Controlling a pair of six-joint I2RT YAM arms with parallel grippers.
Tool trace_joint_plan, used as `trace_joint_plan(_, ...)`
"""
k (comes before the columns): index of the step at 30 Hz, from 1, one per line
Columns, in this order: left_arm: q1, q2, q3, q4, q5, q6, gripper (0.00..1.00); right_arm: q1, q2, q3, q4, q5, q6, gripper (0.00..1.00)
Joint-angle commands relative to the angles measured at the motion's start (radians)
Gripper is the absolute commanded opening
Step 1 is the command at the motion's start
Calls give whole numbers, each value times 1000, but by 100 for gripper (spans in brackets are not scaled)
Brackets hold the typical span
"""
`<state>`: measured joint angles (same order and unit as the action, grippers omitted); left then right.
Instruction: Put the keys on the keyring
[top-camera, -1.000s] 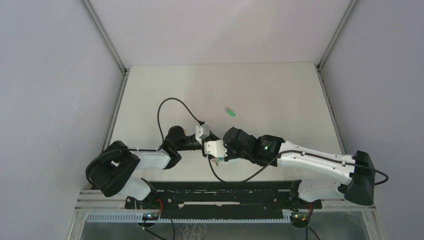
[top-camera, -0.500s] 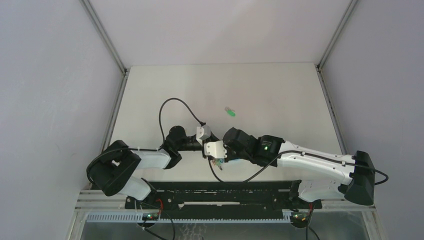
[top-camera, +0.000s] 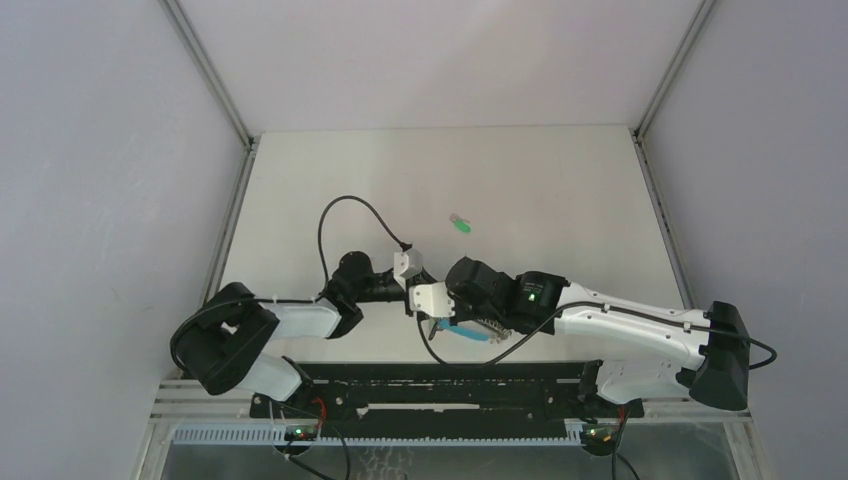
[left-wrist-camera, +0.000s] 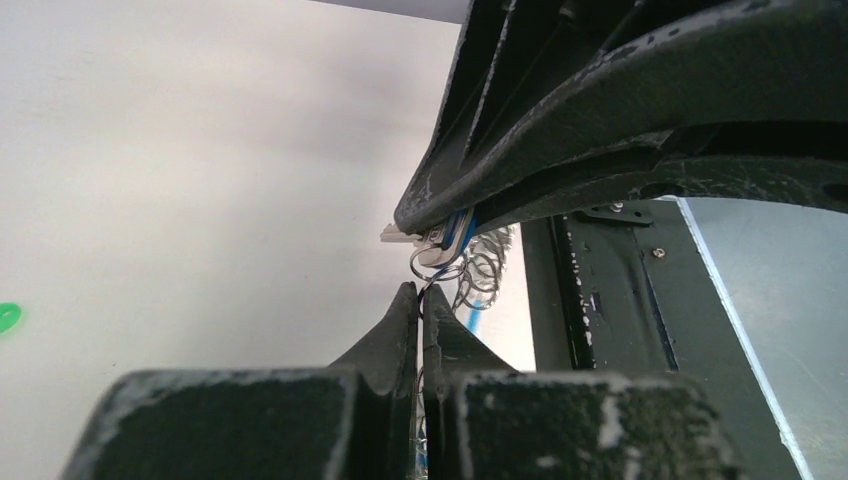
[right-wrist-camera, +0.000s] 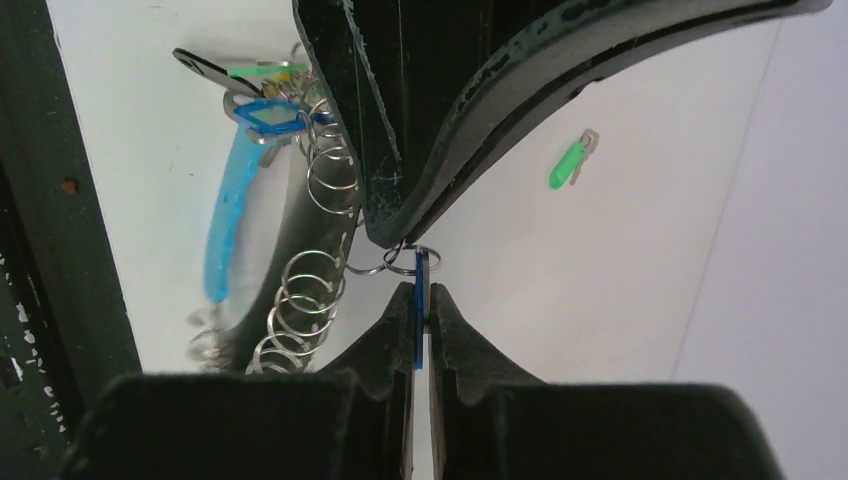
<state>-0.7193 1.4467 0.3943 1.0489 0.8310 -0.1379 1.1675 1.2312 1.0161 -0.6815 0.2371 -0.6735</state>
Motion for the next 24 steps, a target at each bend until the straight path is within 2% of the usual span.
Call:
trace_joint_plan(1,-11,-74,-1,-79,-107,27,0,4,-41,29,36,59,65,0)
trace_joint_plan(7,-11,-155,-59,-121,-297,-3,0,-12,-28,29,11,18,139,0)
trace_joint_plan(13,-11,-202,-118,-65,-457,-65,0,-37,4,29,10,-110,237,0)
trace_joint_plan(24,-24,-172,-169,60,-612,-134,0,-98,70,-18,97,-246,356,0)
